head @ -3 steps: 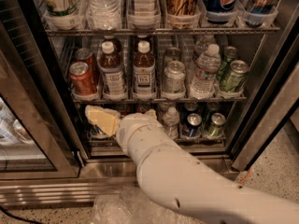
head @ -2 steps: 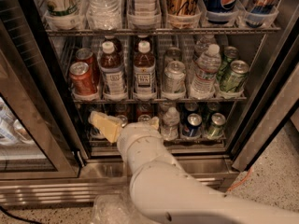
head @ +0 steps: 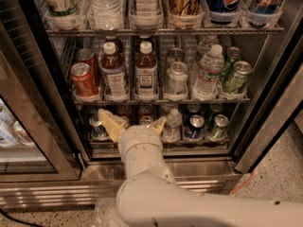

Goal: Pick blue plastic bottle from middle shelf of fridge

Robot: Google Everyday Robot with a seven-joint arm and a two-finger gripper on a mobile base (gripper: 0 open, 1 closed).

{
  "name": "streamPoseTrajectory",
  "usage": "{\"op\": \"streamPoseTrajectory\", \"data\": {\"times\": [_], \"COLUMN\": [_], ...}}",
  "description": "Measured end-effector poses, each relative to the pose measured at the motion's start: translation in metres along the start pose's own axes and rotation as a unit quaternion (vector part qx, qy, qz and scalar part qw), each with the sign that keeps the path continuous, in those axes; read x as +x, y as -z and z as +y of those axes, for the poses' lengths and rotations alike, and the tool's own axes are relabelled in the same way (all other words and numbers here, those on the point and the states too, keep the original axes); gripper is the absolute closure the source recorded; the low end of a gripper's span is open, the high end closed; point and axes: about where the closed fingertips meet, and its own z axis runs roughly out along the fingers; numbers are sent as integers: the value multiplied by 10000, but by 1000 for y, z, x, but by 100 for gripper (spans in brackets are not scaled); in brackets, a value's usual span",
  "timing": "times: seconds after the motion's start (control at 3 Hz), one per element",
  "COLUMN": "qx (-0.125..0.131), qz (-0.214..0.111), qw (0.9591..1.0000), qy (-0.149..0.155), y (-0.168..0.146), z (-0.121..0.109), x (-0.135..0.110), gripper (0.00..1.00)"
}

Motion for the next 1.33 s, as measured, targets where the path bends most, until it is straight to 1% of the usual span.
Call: {"op": "streamPoseTrajectory", "data": {"times": [0.33, 0.67, 1.0, 1.33], "qx": [328, 586, 586, 638], "qz": [-581, -952, -954, -1003], "qw": [9976, 9928, 9928, 9912], "qy": [178, 428, 430, 580], "y": [-14, -17, -17, -23], "z": [-15, -24, -24, -22], "x": [-29, -51, -51, -51], "gripper": [0, 0, 0, 0]}}
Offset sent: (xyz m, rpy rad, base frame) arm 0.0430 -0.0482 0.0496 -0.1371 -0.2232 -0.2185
